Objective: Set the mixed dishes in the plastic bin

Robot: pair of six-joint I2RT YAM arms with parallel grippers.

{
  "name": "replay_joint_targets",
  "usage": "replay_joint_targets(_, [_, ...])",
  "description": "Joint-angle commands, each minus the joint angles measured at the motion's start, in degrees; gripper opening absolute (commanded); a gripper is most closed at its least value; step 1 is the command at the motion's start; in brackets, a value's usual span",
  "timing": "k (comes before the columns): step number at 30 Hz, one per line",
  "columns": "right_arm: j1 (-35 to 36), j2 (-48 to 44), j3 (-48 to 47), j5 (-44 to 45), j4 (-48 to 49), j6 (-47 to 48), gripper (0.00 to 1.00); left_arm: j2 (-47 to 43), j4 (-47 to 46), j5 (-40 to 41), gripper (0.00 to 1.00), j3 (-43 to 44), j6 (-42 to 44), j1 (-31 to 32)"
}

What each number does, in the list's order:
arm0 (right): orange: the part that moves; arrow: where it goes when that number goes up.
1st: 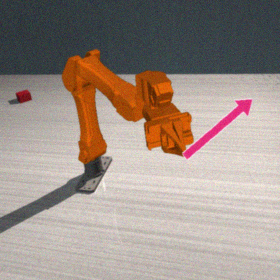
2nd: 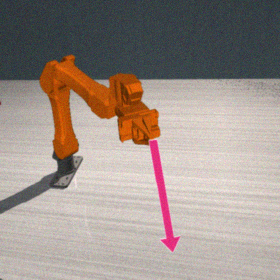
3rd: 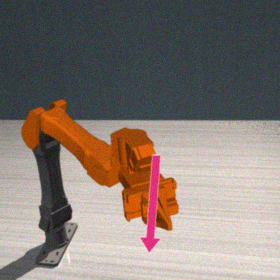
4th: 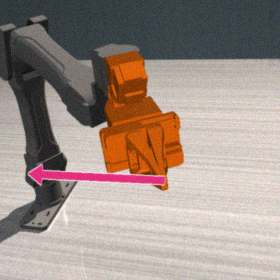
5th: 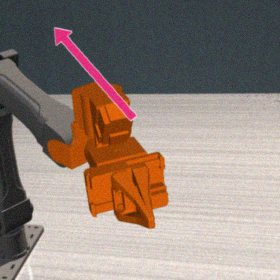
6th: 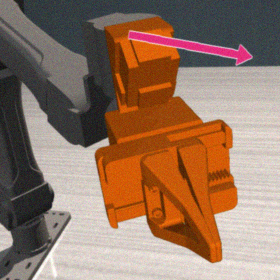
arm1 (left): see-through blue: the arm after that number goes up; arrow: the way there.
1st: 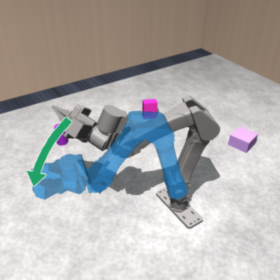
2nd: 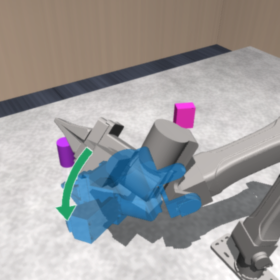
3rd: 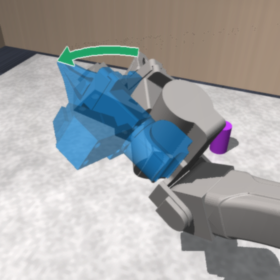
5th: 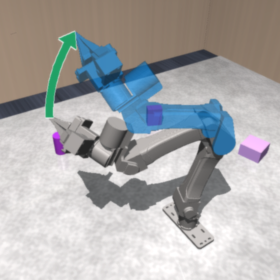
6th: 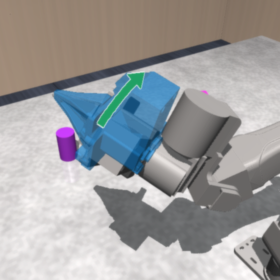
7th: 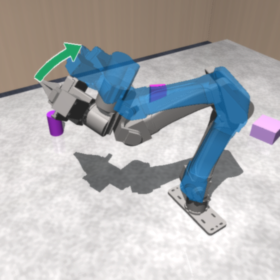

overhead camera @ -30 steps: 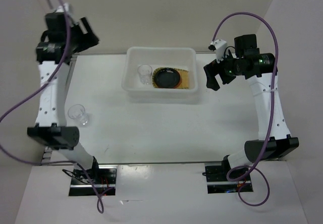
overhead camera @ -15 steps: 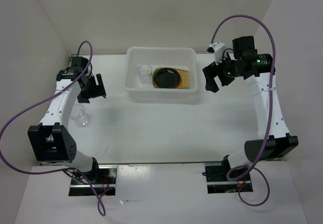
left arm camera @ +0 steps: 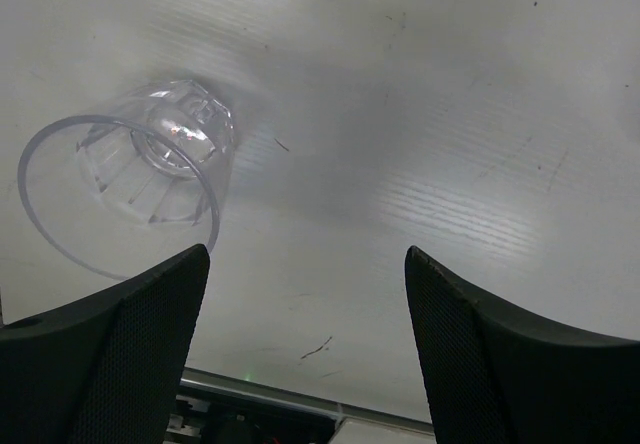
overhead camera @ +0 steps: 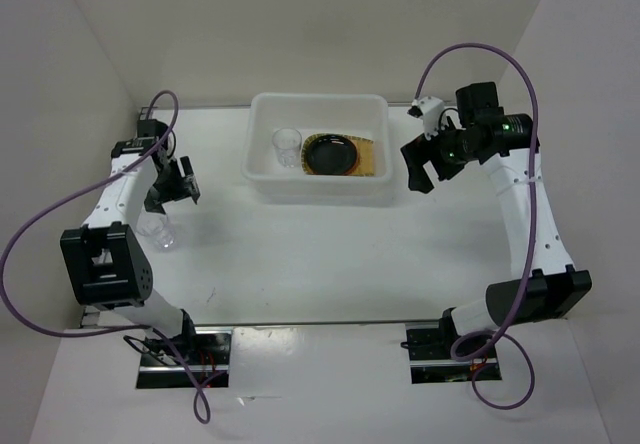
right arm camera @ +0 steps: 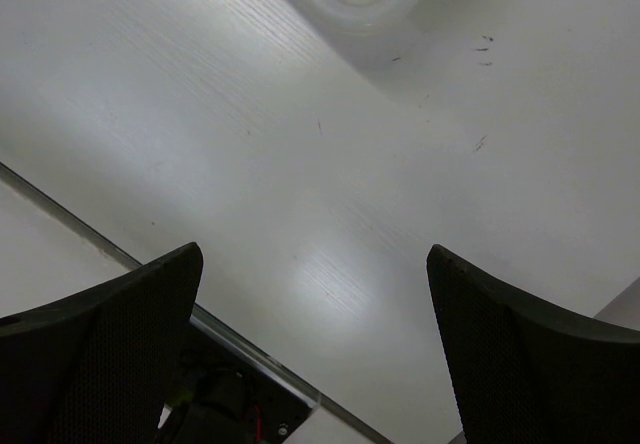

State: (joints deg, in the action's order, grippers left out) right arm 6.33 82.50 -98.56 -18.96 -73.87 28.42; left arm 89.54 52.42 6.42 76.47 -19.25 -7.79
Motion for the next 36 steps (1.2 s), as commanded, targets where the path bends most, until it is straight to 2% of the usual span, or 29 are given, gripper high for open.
replay_joint_targets(1, [-0.35,-3.05,0.82,0.94,1.27,0.49,0.97,1.95,-0.39,1.32,0.86,-0.44,1.05,-1.34])
replay_joint_targets(13, [-0.35,-3.05,0.83,1.47,1.80,0.49,0.97,8.63,-4.43,1.50,0.86,-4.48,0.52,-4.34])
replay_joint_targets(16, [-0.35,-3.05,0.83,1.47,1.80,0.49,0.97,9.95,-5.84,0.88,0.79,-5.10,0.52,-4.34])
replay_joint_targets(19, [-0.35,-3.05,0.83,1.47,2.32,0.49,0.97,10.57,-6.89,0.18,0.42,-5.10,1.14,-4.86])
replay_joint_targets(20, [-0.35,-3.05,0.83,1.47,2.32,0.49,0.97,11.18,-6.90,0.18,0.25,-5.10,1.14,-4.86])
replay_joint_targets(21, [-0.35,-3.05,0.83,1.47,2.32,0.49,0.97,11.19,-6.90,0.18,0.00,-5.10,1.14,-4.86])
replay_joint_targets(26, [-0.35,-2.52,0.30,1.47,2.32,0.49,0.97,8.29,-5.67,2.11,0.00,-1.16,0.44,-4.86])
replay_joint_targets(28, [-0.35,-1.90,0.30,1.47,2.32,0.49,0.97,4.17,-5.14,2.11,0.00,1.83,-1.65,-4.26])
replay_joint_targets(29, [-0.35,-1.38,-0.22,1.47,2.32,0.49,0.97,-0.81,-5.14,2.11,0.00,3.58,-3.06,-4.25])
replay_joint_targets(32, [-0.35,-0.68,-0.83,0.94,2.32,0.49,0.97,-12.33,-15.22,-5.42,0.00,6.40,-4.65,-1.62])
replay_joint_targets(34, [-0.35,-0.67,-1.98,1.47,2.93,-0.04,0.96,-10.80,-16.21,-8.87,0.00,12.35,-5.28,1.28])
replay_joint_targets(35, [-0.35,-0.15,-1.98,1.47,2.94,-0.04,0.90,-9.39,-17.26,-10.36,0.00,13.35,-5.28,2.85])
replay_joint_targets(36, [-0.35,-0.15,-1.98,1.47,2.94,-0.04,0.69,-8.77,-19.62,-12.46,0.00,14.05,-5.28,4.26])
